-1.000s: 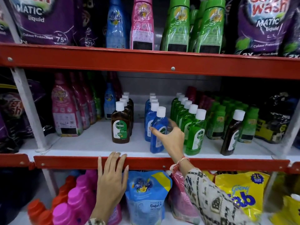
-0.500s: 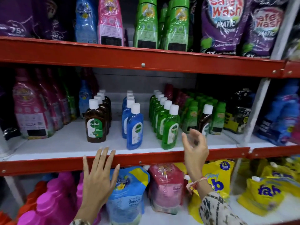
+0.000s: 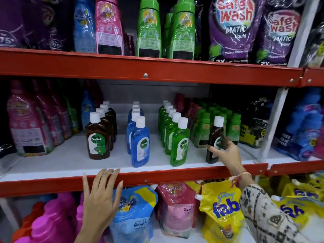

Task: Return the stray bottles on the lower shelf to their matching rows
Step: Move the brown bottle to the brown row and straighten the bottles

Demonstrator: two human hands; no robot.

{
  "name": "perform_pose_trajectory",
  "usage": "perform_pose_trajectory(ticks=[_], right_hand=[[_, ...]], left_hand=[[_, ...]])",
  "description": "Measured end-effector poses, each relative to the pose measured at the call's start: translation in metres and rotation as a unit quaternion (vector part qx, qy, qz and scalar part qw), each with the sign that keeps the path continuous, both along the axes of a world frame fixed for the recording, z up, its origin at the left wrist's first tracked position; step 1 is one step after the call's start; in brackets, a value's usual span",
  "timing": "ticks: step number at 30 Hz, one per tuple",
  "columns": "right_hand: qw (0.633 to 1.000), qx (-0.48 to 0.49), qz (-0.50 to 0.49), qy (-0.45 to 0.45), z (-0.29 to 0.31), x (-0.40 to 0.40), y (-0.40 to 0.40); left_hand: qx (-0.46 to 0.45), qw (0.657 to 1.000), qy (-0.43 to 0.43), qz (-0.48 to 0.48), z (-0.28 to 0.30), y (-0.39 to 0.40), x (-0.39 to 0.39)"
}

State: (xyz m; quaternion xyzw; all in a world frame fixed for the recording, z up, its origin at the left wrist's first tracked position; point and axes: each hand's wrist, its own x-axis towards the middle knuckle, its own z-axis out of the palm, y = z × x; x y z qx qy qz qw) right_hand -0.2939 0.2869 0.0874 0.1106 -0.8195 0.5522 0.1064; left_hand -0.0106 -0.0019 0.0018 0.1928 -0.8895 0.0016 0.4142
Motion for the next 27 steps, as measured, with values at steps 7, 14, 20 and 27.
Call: perform_pose_trajectory(ticks=[7, 14, 20, 27], right_hand=[[0.995, -0.038, -0.056, 0.075, 0.013, 0.052, -0.012], [0.987, -0.116, 0.015, 0.112, 0.033, 0.144, -0.075], [0.978, -0.101, 0.134, 0.122, 0.024, 0.207, -0.163], [0.981, -0.077, 0.147, 0.096, 0.021, 0.228, -0.258]], left_hand=[[0.029, 0.999, -0.010, -0.010, 0.010, -0.001, 0.006], [0.039, 0.998, -0.042, 0.018, 0.011, -0.040, 0.040], [0.032, 0.996, -0.073, 0.051, 0.012, -0.081, 0.067], [0.006, 0.997, -0.078, 0.017, 0.013, -0.094, 0.077]])
